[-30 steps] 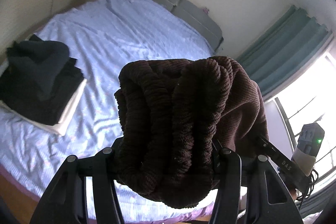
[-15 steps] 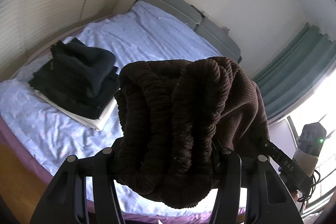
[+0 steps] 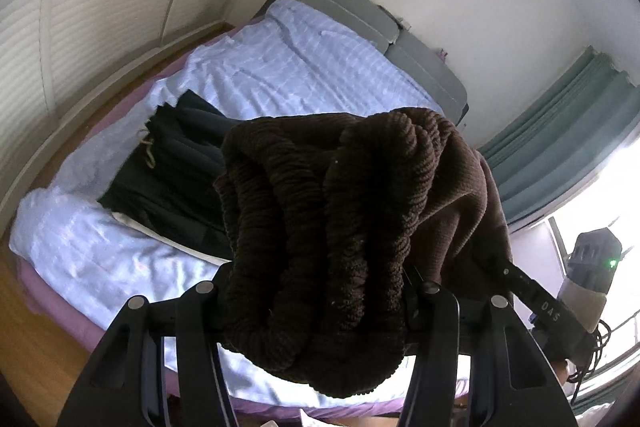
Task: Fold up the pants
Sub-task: 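Lift the bundle with both grippers and carry it toward the clothes stack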
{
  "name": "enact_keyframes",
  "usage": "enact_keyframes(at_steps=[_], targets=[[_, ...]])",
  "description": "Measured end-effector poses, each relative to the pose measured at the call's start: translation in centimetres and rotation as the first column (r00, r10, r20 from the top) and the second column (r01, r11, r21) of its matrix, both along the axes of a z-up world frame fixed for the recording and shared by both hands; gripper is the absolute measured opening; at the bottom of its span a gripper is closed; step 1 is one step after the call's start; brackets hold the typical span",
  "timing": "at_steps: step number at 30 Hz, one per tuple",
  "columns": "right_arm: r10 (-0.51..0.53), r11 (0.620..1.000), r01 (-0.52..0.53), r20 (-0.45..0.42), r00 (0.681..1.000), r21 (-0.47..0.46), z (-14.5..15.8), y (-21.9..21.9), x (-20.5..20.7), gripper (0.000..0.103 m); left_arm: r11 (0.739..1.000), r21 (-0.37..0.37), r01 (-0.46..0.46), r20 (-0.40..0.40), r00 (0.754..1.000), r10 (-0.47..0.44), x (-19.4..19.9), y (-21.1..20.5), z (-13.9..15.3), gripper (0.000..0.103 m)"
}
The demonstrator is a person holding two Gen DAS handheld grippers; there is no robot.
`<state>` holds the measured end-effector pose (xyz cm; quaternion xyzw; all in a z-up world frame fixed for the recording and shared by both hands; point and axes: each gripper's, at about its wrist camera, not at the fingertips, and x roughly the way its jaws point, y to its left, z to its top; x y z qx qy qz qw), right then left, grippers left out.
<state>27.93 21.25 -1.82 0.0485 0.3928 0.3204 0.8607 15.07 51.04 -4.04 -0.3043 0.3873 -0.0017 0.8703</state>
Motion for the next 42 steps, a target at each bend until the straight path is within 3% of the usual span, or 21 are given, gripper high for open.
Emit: enact_keyframes(at_steps=[13, 19, 28, 33, 38, 42], targets=[[-0.076, 0.997, 0.075, -0.036, 0.996, -0.025, -1.6, 10.3, 1.0, 0.036, 0.996, -0.004, 0.085, -0.034, 0.996, -0.086, 5.8, 11.5, -2.0, 0.054], [-0.083, 0.996, 0.081, -0.088, 0.993, -0.023, -3.9, 14.9, 5.0, 0.036, 0.993, 0.006, 0.114, -0.069, 0.991, -0.113, 11.2, 15.3, -3.4, 0.054], [-0.145, 0.989, 0.142, -0.168, 0.975, -0.032, -8.6, 17.5, 11.5, 0.036, 0.988, -0.052, 0.142, -0.181, 0.972, -0.149, 19.7, 18.1, -9.7, 0.055], [-0.172, 0.983, 0.153, -0.207, 0.963, -0.103, -12.9, 18.3, 14.3, 0.036, 0.985, -0.016, 0.171, -0.237, 0.957, -0.170, 21.8, 18.4, -12.6, 0.057], [-0.178, 0.978, 0.152, -0.191, 0.965, -0.143, -14.5, 18.9, 15.1, 0.044, 0.974, 0.147, 0.175, -0.274, 0.953, -0.130, 21.8, 19.2, -13.6, 0.075], [-0.166, 0.977, 0.132, -0.207, 0.964, -0.168, -14.9, 19.6, 15.5, 0.053, 0.975, 0.144, 0.172, -0.305, 0.944, -0.121, 20.9, 20.3, -13.9, 0.079]])
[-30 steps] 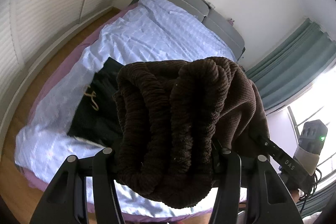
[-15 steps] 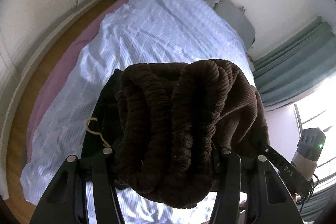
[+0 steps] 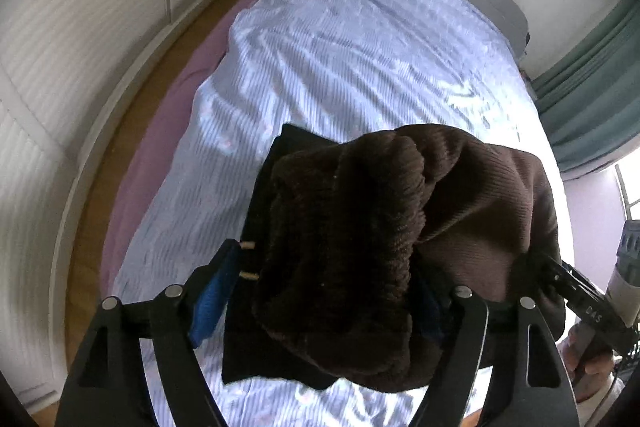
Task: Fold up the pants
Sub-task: 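Lower the bundle onto the dark clothes stack and open both grippers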
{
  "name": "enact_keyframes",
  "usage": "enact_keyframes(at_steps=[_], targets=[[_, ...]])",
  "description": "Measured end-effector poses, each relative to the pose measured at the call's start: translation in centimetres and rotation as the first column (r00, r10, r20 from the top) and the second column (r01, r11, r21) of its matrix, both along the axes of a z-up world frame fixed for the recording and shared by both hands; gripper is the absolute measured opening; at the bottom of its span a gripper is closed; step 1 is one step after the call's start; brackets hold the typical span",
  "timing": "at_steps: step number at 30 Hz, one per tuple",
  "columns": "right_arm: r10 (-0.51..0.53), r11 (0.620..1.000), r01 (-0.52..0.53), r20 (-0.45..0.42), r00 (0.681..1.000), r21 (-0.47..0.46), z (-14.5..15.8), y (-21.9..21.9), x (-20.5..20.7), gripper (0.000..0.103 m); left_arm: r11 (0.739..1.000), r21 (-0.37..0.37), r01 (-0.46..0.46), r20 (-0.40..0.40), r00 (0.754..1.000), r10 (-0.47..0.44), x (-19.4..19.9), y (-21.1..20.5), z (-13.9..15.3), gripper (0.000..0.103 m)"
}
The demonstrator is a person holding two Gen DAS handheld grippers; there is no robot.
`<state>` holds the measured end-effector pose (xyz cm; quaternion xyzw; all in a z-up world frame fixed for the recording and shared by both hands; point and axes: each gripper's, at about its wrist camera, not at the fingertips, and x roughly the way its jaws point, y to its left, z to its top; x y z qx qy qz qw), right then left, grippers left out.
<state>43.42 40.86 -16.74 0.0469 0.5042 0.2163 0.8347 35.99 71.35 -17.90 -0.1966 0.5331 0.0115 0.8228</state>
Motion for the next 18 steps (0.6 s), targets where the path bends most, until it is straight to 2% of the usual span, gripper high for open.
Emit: enact_keyframes(at_steps=[4, 7, 14, 16, 18], targets=[[0.025, 0.998, -0.023, 0.039, 0.999, -0.056, 1.1, 0.5, -1.0, 0.060, 0.995, 0.094, 0.032, 0.025, 0.999, -0.035, -1.4, -0.6, 2.2, 0.079], [0.037, 0.997, -0.033, 0.051, 0.998, -0.072, 1.8, 0.3, -1.7, 0.061, 0.991, 0.128, 0.043, 0.040, 0.998, -0.048, -2.6, -0.9, 4.2, 0.080], [0.018, 1.000, -0.017, 0.068, 0.997, -0.018, 4.2, -1.4, -3.9, 0.061, 0.979, 0.203, 0.030, 0.127, 0.990, -0.057, -5.6, -2.8, 8.9, 0.082], [0.014, 1.000, -0.013, 0.077, 0.997, -0.005, 5.0, -2.3, -5.1, 0.063, 0.966, 0.259, 0.021, 0.149, 0.987, -0.062, -6.9, -4.2, 10.4, 0.082], [0.007, 1.000, -0.007, 0.096, 0.995, -0.004, 5.9, -3.6, -6.7, 0.071, 0.940, 0.340, -0.013, 0.185, 0.981, -0.054, -8.4, -6.0, 11.8, 0.086]])
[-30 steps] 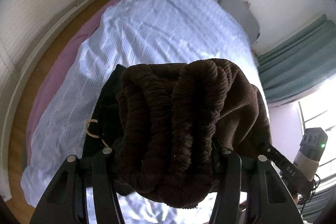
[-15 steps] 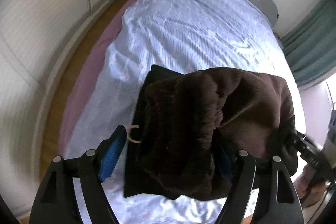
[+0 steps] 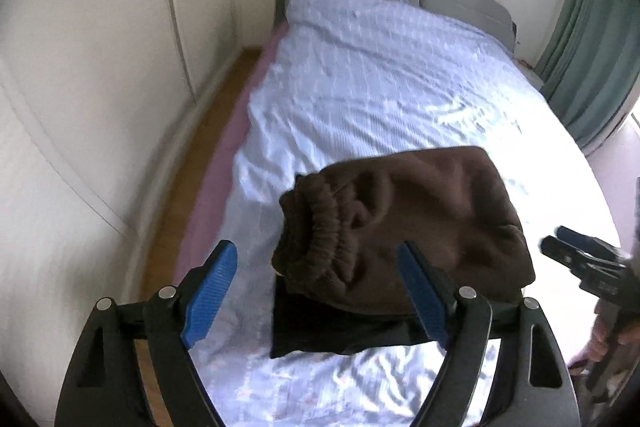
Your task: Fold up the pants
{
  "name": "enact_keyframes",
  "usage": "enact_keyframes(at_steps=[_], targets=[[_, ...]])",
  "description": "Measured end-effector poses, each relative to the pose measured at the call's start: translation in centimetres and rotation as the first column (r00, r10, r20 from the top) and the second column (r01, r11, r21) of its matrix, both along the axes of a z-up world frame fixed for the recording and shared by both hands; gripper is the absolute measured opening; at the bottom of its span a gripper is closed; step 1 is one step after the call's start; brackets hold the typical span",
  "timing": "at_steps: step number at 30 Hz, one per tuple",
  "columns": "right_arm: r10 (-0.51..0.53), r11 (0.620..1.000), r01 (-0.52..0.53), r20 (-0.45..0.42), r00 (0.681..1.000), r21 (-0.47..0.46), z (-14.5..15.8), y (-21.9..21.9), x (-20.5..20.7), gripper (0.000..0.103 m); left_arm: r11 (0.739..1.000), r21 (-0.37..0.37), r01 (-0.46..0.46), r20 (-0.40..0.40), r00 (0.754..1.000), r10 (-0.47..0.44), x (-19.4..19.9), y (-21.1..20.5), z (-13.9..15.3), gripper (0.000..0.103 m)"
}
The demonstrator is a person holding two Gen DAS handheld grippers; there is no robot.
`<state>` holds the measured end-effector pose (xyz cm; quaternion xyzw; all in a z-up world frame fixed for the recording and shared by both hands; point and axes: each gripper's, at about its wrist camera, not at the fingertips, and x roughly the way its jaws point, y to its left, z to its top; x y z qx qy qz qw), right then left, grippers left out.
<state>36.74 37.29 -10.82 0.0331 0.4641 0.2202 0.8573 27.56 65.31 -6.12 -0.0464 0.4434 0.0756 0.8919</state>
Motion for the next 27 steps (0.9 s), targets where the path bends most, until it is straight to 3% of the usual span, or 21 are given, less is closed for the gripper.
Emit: enact_keyframes(at_steps=[1, 3, 6, 8, 13, 16, 27], targets=[[-0.006, 1.000, 0.006, 0.018, 1.000, -0.008, 0.4, -0.6, -0.8, 0.075, 0.997, 0.075, -0.030, 0.015, 0.999, 0.029, -0.7, -1.3, 0.6, 0.092], [-0.025, 0.999, 0.027, 0.061, 0.998, -0.042, 1.4, -2.8, -3.0, 0.083, 0.984, 0.176, -0.038, 0.060, 0.998, 0.028, -2.1, -4.4, 1.7, 0.093], [-0.036, 0.995, 0.045, 0.107, 0.994, -0.086, 2.8, -6.5, -6.0, 0.088, 0.967, 0.254, -0.004, 0.099, 0.995, -0.022, -4.1, -9.1, 2.7, 0.099], [-0.030, 0.996, 0.040, 0.118, 0.993, -0.084, 3.6, -9.2, -7.8, 0.088, 0.968, 0.250, 0.022, 0.111, 0.992, -0.051, -5.5, -12.4, 3.2, 0.099], [-0.074, 0.992, 0.087, 0.143, 0.987, -0.086, 6.0, -17.7, -12.8, 0.088, 0.989, 0.129, 0.073, 0.123, 0.988, -0.089, -8.9, -20.8, 4.6, 0.099], [-0.136, 0.984, 0.152, 0.169, 0.976, -0.089, 7.8, -23.2, -15.7, 0.093, 0.992, 0.085, 0.097, 0.156, 0.982, -0.109, -10.8, -25.7, 5.5, 0.100], [-0.254, 0.956, 0.284, 0.282, 0.925, -0.071, 12.8, -39.9, -26.0, 0.096, 0.975, 0.102, 0.195, 0.240, 0.947, -0.215, -18.0, -43.5, 7.9, 0.103]])
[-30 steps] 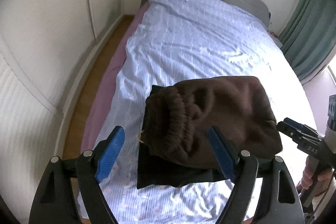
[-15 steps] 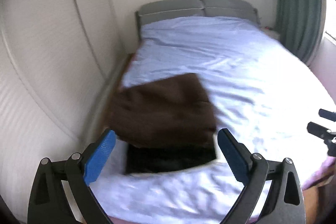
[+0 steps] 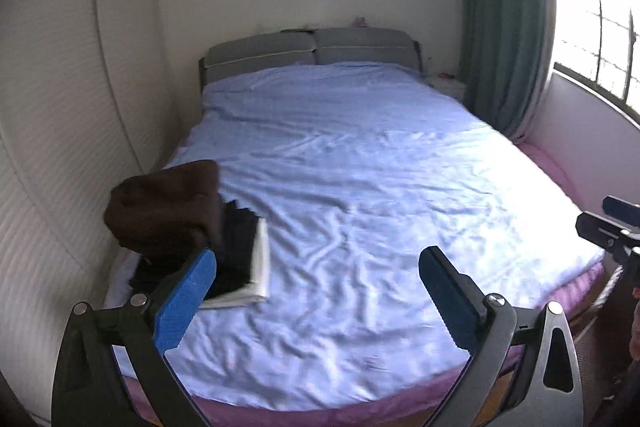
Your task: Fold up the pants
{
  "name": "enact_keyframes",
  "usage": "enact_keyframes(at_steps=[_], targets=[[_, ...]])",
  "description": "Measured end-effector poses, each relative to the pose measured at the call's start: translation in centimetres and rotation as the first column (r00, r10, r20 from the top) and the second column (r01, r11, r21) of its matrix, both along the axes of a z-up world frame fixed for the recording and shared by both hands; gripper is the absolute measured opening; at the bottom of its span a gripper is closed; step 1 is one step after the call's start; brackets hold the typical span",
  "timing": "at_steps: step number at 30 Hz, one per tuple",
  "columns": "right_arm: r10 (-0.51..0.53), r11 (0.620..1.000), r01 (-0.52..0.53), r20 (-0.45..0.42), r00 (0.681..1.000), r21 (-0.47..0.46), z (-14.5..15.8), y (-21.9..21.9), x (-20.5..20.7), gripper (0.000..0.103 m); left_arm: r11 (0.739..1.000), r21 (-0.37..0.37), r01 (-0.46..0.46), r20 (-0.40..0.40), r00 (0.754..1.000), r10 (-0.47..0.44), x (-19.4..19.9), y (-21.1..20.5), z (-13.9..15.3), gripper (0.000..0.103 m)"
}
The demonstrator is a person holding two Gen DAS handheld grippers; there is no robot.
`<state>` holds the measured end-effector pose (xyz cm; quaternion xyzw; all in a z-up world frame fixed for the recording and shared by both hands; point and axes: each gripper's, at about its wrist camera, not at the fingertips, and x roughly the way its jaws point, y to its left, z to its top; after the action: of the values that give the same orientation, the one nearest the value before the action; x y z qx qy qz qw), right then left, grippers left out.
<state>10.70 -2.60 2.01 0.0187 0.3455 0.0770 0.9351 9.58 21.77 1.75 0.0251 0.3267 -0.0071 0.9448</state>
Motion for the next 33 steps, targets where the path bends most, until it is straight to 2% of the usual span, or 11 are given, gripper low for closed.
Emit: enact_keyframes(at_steps=[6, 13, 20, 33], targets=[[0.017, 1.000, -0.016, 0.036, 0.999, -0.014, 1.1, -5.6, -3.9, 0.096, 0.999, -0.043, 0.008, 0.013, 1.000, -0.008, -3.5, -5.4, 1.5, 0.103], [0.015, 1.000, -0.016, 0.063, 0.998, 0.007, 2.1, -9.0, -6.6, 0.096, 1.000, -0.025, 0.010, 0.034, 0.999, -0.010, -6.3, -9.2, 2.9, 0.103], [0.013, 1.000, -0.013, 0.078, 0.997, 0.007, 2.8, -10.1, -7.9, 0.096, 1.000, -0.016, 0.016, 0.050, 0.999, -0.015, -7.8, -10.1, 3.6, 0.103], [-0.005, 1.000, 0.004, 0.098, 0.995, 0.015, 3.8, -10.5, -8.7, 0.096, 0.999, -0.021, 0.036, 0.053, 0.998, -0.035, -8.0, -10.3, 3.9, 0.103]])
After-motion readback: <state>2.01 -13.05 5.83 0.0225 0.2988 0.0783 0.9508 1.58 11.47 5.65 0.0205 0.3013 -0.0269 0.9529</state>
